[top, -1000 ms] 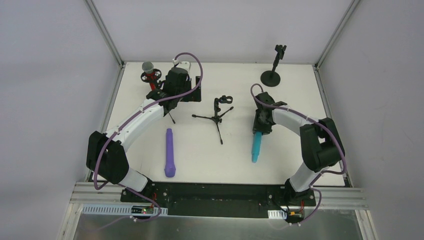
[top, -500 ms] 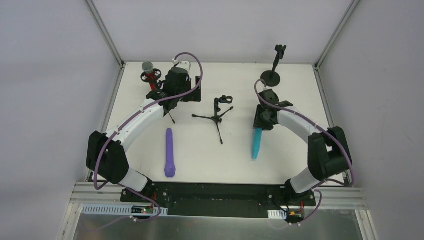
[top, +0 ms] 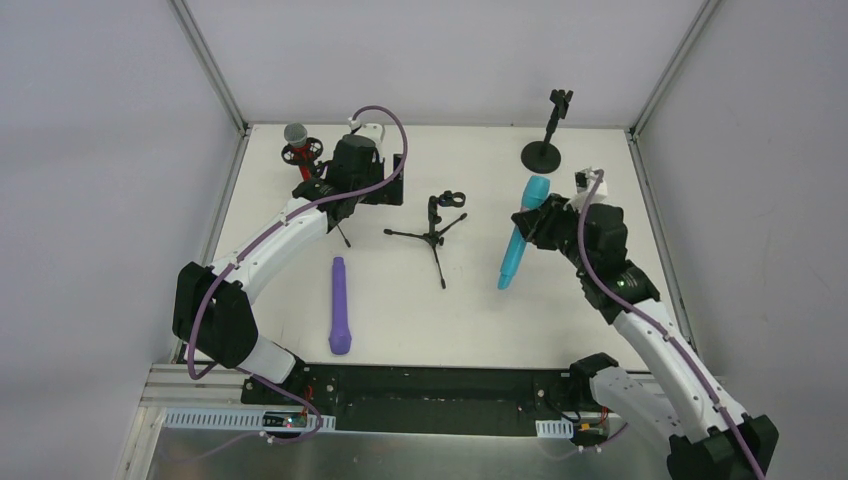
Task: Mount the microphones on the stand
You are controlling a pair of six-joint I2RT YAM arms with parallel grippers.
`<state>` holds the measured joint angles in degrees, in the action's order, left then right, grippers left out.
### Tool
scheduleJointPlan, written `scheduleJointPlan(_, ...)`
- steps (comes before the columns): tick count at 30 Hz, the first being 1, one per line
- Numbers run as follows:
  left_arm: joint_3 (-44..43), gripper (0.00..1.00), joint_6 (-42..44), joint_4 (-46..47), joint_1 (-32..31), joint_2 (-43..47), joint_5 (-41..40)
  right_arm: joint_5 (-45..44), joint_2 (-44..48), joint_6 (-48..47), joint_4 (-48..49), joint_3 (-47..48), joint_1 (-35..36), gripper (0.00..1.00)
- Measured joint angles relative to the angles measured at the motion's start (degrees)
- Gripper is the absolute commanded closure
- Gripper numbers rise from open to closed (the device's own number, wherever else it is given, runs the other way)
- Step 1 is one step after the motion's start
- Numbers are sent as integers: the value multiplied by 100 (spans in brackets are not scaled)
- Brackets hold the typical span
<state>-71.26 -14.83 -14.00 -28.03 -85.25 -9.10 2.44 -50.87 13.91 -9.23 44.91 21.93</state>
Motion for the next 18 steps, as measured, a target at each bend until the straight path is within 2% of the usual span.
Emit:
scheduleJointPlan(6, 0, 1, 409, 0, 0, 0, 656, 267, 708, -212, 1445, -734, 0, 100)
scheduleJointPlan(11, 2, 1, 667, 50, 0, 0, 1325, 774, 699, -614, 2247, -933, 0, 100)
scheduleJointPlan(18, 365, 1, 1012, 662, 0, 216, 2612, 1556, 579, -968, 3274, -1152, 0, 100)
